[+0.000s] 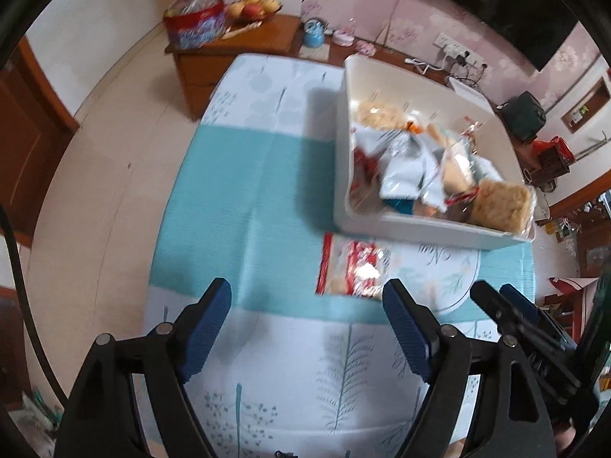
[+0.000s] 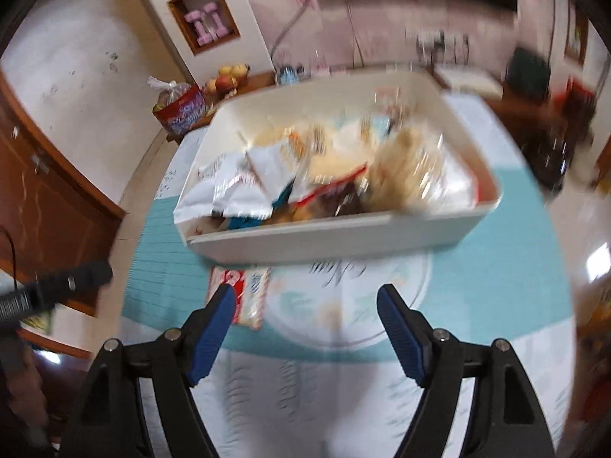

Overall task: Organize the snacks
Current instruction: 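Move the right tool toward the red Lipo Cookies packet on the cloth, then close the right tool on the Lipo Cookies packet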

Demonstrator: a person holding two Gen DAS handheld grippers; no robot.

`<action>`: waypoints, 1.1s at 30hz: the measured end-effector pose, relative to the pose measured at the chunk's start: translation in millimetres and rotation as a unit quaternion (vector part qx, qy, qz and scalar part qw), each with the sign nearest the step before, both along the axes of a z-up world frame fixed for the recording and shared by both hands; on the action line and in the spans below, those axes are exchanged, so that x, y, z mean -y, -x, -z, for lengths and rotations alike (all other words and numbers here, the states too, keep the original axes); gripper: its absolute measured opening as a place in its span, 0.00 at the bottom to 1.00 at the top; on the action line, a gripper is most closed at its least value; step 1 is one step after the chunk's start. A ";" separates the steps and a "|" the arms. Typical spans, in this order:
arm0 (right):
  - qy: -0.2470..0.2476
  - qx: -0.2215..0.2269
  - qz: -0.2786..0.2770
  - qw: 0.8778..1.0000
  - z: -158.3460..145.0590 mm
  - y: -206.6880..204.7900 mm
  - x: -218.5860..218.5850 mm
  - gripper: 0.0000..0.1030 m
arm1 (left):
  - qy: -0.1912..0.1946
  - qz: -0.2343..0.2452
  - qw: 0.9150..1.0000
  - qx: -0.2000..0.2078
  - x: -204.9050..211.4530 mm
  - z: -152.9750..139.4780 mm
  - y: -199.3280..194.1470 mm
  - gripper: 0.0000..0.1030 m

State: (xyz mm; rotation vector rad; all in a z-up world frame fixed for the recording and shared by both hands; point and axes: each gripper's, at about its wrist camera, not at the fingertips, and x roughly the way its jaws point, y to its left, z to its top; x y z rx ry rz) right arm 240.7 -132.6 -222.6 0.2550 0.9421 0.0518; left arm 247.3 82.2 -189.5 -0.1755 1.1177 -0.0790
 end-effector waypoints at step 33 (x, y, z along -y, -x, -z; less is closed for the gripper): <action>0.068 -0.173 0.027 0.982 83.7 -83.9 -106.8 0.86 | -0.088 -0.060 0.989 -0.099 -63.5 78.5 17.3 0.81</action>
